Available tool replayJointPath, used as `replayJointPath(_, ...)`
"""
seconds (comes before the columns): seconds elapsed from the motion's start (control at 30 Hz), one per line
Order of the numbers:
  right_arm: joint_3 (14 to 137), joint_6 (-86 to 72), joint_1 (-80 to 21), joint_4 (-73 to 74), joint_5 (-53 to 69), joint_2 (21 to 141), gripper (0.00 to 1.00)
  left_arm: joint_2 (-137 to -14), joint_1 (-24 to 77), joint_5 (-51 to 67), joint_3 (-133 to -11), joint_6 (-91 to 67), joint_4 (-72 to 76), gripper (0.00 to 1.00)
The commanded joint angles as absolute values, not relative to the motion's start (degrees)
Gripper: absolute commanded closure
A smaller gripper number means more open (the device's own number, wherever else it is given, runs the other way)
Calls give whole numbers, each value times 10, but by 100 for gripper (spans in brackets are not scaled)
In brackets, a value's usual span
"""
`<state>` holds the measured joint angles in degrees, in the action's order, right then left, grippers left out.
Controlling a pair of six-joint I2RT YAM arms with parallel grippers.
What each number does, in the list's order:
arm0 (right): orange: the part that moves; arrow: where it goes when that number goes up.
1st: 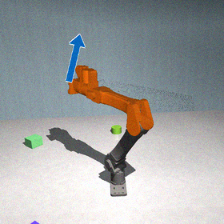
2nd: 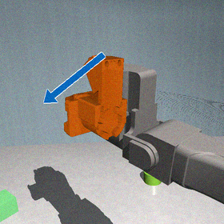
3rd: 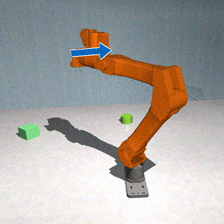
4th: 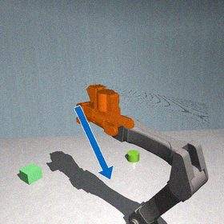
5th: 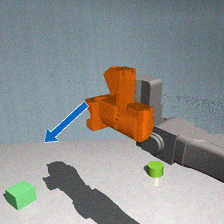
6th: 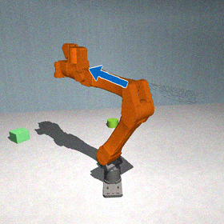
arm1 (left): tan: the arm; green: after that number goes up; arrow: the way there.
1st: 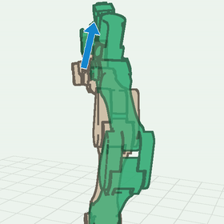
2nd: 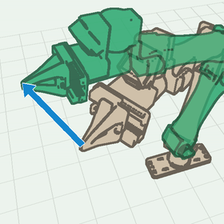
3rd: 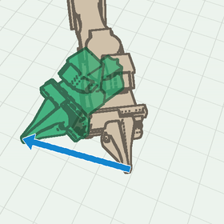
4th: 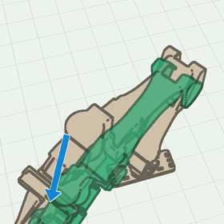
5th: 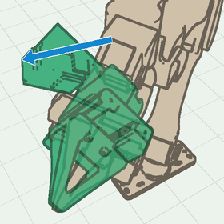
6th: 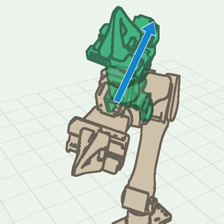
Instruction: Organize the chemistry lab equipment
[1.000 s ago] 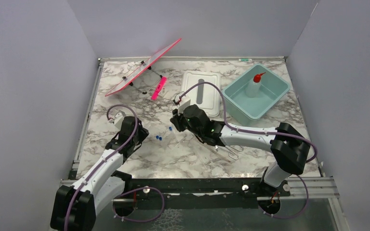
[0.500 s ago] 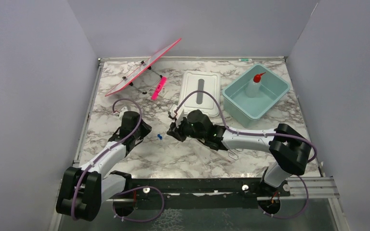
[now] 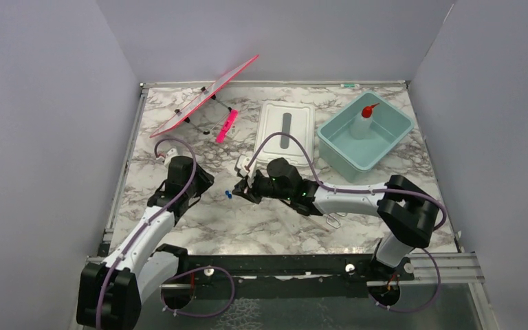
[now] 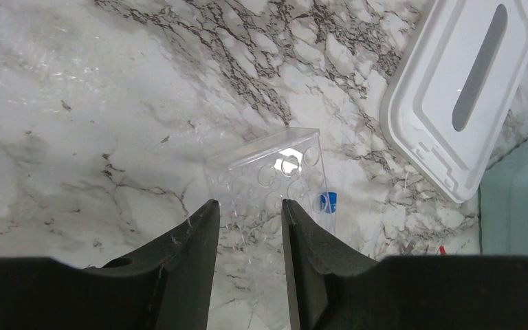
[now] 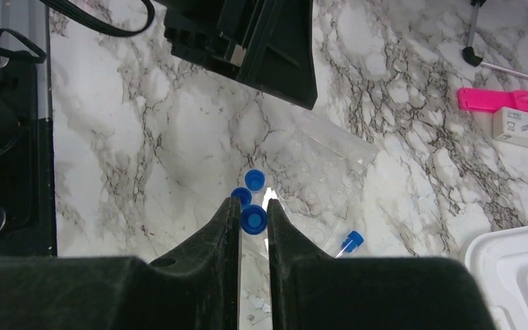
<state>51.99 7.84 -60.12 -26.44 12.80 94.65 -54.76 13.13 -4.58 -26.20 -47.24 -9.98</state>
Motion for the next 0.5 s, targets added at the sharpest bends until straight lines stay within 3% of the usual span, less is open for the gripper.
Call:
replayJointPath(0.0, 521, 94, -606, -293, 147, 975, 83, -511, 128, -76, -286, -462, -176, 58)
replayJointPath(0.47, 540, 119, -606, -260, 148, 1007, 82, -476, 128, -83, -287, -459, -199, 59)
